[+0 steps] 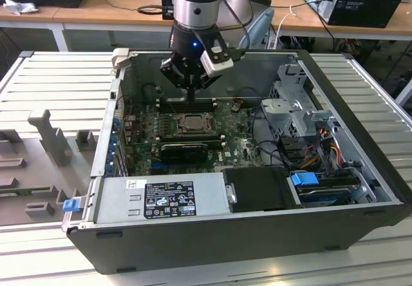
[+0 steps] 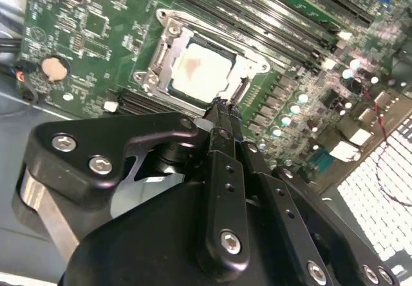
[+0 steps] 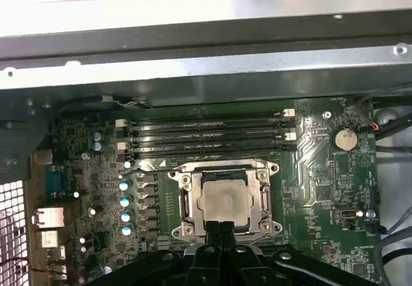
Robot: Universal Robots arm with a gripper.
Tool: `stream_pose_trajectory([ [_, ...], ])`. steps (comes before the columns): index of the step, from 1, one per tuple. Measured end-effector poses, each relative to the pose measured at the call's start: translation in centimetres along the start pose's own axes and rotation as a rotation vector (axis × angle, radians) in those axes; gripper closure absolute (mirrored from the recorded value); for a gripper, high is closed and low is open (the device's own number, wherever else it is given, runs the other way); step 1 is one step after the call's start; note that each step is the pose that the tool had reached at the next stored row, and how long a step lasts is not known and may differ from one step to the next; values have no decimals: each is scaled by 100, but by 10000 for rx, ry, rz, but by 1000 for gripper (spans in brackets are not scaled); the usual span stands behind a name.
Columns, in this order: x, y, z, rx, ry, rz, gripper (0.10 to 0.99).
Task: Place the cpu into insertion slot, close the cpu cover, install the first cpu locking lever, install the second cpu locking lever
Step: 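Install the first cpu locking lever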
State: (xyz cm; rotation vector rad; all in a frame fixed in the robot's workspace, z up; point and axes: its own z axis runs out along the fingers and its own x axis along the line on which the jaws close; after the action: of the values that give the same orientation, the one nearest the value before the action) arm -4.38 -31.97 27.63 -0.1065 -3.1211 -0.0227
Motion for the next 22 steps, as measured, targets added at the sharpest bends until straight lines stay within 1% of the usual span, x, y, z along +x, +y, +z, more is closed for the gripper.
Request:
stream_pose_trajectory([
  [2, 138, -9, 4, -11, -3, 0, 980],
  [3, 184, -13, 6, -11, -3, 0, 980],
  [4, 213, -14, 9, -10, -3, -13, 980],
  [5, 220, -15, 15, -7, 0, -252, 980],
  [6, 223, -16, 19, 3, 8, -680, 980],
  [7, 245, -18, 22, 5, 9, -732, 980],
  [9, 327, -23, 28, -6, 8, -739, 980],
  [11, 424, -29, 36, -25, 3, -740, 980],
  [13, 559, -39, 49, -44, -2, -740, 980],
  [14, 607, -41, 58, -48, -4, -740, 980],
  [15, 638, -43, 66, -51, -7, -742, 980],
  [16, 696, -40, 90, -54, -10, -740, 980],
  [18, 713, -12, 123, -54, -9, -741, 980],
  [19, 716, 14, 144, -56, -10, -741, 980],
  [20, 720, 71, 167, -60, -10, -740, 980],
  [22, 722, 115, 174, -61, -11, -742, 980],
])
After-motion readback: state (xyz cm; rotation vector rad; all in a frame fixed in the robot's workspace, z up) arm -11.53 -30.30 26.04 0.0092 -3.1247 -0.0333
